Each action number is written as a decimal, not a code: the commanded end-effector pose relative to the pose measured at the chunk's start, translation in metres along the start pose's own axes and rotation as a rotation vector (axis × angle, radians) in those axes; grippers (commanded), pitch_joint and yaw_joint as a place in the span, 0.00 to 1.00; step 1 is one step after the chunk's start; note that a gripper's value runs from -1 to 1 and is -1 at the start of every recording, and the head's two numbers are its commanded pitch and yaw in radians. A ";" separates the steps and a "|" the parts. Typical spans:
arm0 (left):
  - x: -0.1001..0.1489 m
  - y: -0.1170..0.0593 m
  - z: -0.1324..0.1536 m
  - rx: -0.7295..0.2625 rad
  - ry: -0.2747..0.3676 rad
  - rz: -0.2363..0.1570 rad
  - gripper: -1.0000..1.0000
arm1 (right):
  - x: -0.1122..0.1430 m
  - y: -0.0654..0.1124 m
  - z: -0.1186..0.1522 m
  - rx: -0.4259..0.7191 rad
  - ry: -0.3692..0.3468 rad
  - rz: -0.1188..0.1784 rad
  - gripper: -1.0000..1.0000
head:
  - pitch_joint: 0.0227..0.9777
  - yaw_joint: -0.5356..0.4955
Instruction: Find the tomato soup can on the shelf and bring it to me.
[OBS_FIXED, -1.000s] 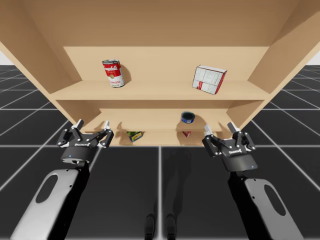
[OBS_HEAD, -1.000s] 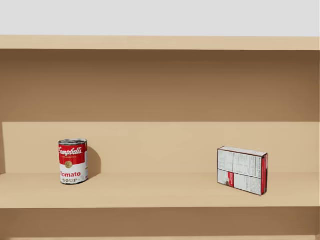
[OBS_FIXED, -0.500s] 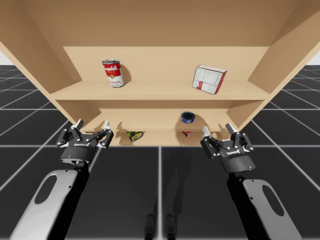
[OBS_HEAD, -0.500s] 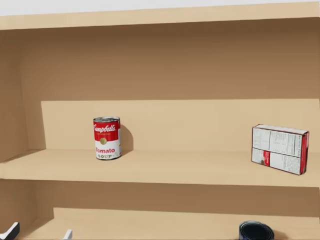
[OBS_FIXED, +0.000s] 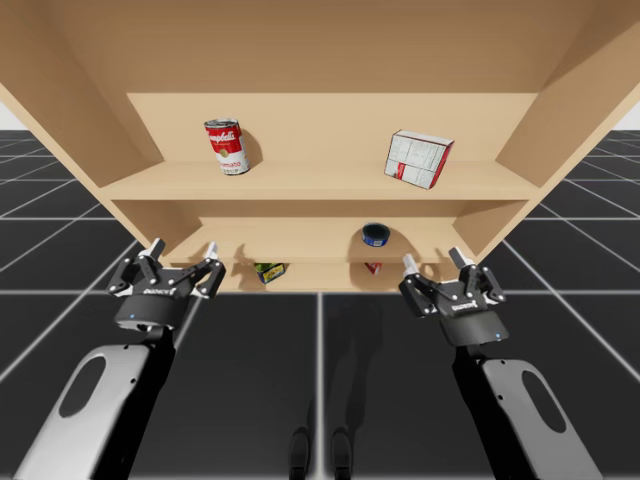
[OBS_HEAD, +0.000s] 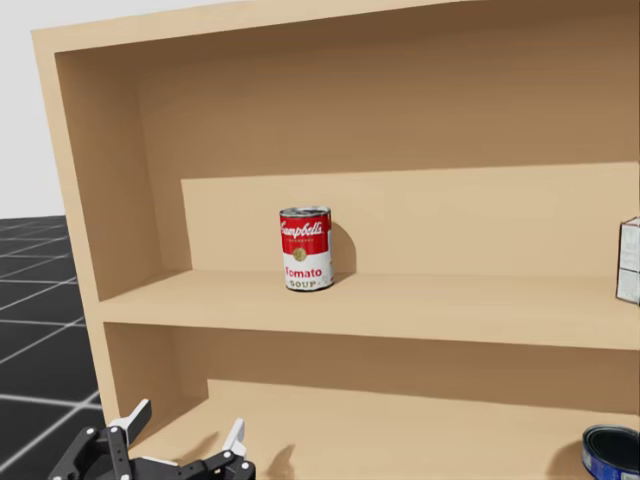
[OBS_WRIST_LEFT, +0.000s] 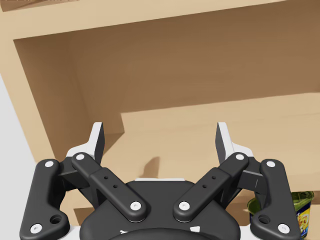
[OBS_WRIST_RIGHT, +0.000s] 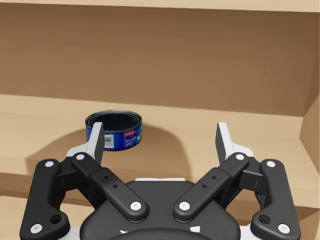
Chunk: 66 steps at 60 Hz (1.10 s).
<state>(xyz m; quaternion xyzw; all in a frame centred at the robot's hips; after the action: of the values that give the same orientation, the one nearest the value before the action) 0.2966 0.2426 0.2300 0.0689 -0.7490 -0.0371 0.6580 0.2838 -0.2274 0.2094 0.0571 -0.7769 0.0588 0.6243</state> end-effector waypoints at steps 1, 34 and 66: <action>0.006 -0.005 0.005 -0.036 0.010 0.024 0.00 | -0.001 0.001 0.000 -0.001 0.001 0.010 0.00 | 0.23 0.77; 0.120 0.000 0.015 -0.230 0.001 0.049 0.00 | -0.005 0.004 0.000 -0.001 0.013 0.018 0.00 | 0.25 0.78; 0.155 -0.014 -0.062 -0.288 0.091 0.118 0.00 | -0.005 0.001 -0.001 -0.009 0.012 0.022 0.00 | 0.24 0.78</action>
<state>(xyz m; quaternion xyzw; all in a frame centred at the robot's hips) 0.3204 0.2124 0.3874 -0.0623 -0.7533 -0.1043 0.6464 0.2850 -0.2250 0.2048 0.0467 -0.7735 0.0630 0.6289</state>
